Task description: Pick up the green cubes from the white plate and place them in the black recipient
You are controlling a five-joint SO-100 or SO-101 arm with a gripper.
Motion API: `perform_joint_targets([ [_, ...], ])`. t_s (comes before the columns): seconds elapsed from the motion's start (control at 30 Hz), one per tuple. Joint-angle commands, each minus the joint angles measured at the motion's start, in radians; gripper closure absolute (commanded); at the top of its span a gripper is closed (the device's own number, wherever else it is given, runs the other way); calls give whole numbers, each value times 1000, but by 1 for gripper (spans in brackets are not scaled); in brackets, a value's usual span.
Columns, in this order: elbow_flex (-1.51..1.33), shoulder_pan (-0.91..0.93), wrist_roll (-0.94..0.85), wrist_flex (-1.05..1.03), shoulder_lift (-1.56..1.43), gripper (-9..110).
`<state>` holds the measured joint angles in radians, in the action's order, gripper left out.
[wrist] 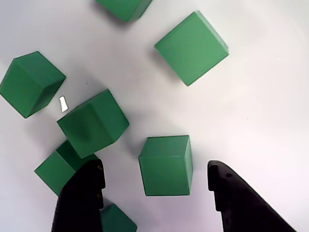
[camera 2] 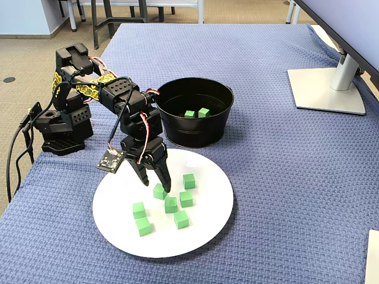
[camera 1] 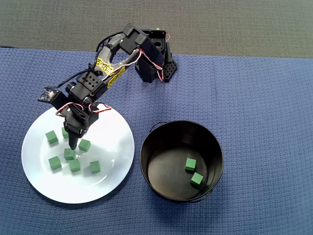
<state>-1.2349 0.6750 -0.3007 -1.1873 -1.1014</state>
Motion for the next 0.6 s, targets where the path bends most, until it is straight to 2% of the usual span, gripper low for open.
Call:
perform_joint_targets([
  [0.0, 78, -21, -20, -15, 5, 80],
  [0.57, 101, -44, -112, -29, 60, 82],
])
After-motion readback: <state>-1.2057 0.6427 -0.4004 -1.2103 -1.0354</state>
